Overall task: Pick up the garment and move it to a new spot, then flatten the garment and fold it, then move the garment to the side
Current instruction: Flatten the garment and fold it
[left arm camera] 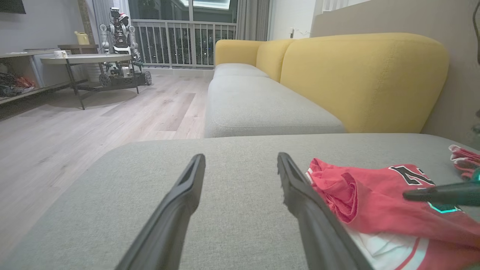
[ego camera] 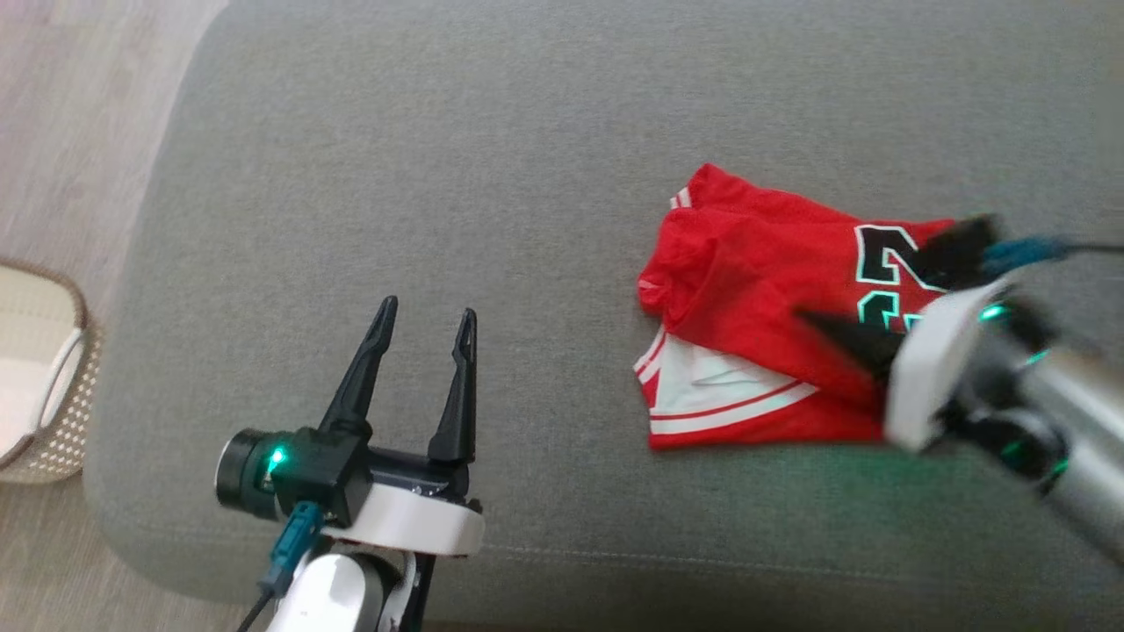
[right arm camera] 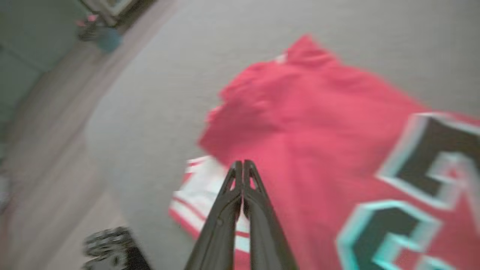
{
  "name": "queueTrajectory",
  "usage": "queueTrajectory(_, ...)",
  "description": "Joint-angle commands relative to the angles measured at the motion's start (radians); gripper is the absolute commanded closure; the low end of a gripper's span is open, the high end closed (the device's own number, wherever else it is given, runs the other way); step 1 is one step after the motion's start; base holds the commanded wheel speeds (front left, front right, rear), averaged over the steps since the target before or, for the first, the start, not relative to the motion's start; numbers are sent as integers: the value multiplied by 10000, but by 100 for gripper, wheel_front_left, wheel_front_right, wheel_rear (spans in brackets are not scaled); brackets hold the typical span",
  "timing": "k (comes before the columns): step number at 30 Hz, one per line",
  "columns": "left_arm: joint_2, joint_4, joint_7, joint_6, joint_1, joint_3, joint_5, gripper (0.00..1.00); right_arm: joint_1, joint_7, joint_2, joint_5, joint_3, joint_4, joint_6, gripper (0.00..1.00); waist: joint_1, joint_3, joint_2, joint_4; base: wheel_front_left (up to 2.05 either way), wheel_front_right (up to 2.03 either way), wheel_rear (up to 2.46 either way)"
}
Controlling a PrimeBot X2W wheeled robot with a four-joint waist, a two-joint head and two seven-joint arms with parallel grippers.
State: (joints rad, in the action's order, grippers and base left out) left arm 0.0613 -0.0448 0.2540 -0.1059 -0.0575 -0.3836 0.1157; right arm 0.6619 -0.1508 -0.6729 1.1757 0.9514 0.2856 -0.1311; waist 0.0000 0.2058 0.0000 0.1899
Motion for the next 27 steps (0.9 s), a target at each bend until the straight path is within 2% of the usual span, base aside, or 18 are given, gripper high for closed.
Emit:
queueTrajectory(1,-35,-359,78,-22,-139,320,-105,0,222,298,-317,-330,-213,126,4,100,0,-34,0,-58,0,0,0)
queueTrajectory(8,-57,-258,78,62,-255,172,-68,0,395,619,312,-321,-335,1873,4,100,0,98,0,311,0,0,0)
queueTrajectory(17,-85,-190,78,-12,-347,65,41,0,915,631,560,-132,-81,3263,4,100,0,324,0,1026,0,0,0)
queueTrajectory(20,-92,-198,78,-27,-330,40,63,0,863,380,611,297,218,3052,4,100,0,330,0,1108,0,0,0)
queueTrajectory(27,-96,-237,78,-41,-219,94,50,0,459,-221,414,1256,799,1573,4,100,0,199,0,834,0,0,0)
